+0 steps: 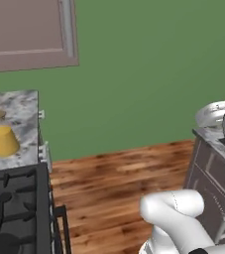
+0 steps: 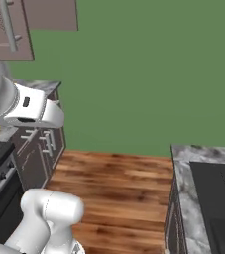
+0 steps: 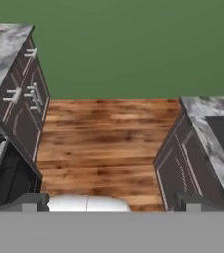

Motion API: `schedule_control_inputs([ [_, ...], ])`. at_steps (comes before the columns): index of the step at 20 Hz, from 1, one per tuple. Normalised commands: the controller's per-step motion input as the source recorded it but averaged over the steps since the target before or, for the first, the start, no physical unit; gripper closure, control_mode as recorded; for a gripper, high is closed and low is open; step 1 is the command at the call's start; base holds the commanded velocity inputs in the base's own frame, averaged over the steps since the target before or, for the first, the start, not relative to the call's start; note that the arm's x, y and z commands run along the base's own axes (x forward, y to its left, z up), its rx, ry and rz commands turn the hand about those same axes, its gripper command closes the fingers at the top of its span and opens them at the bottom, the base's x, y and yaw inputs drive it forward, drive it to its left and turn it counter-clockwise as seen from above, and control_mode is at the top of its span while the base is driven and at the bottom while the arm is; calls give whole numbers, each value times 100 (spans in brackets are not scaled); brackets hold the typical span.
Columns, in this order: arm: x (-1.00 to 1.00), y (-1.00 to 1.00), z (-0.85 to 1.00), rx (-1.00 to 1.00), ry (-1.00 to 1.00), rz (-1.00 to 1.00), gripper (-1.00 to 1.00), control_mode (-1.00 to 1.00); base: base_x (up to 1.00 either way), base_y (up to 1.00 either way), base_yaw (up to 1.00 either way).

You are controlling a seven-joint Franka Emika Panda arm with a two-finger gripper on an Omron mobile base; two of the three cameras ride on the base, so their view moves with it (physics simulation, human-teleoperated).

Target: There is a tray on the dining counter. Grab the cup, mug, and pitcher and place them on the tray. The pitcher may be placed next to the tray if it cannot fit the tray.

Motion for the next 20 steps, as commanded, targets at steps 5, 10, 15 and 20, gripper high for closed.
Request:
schedule_control_inputs([
  [5, 0, 0, 0, 0, 0, 0, -100, 100, 84, 0, 7],
  [10, 0, 0, 0, 0, 0, 0, -100, 100, 76, -14, 9],
  [15, 0, 0, 0, 0, 0, 0, -100, 100, 66, -21, 13],
  [20, 0, 0, 0, 0, 0, 0, -100, 100, 67, -22, 16],
])
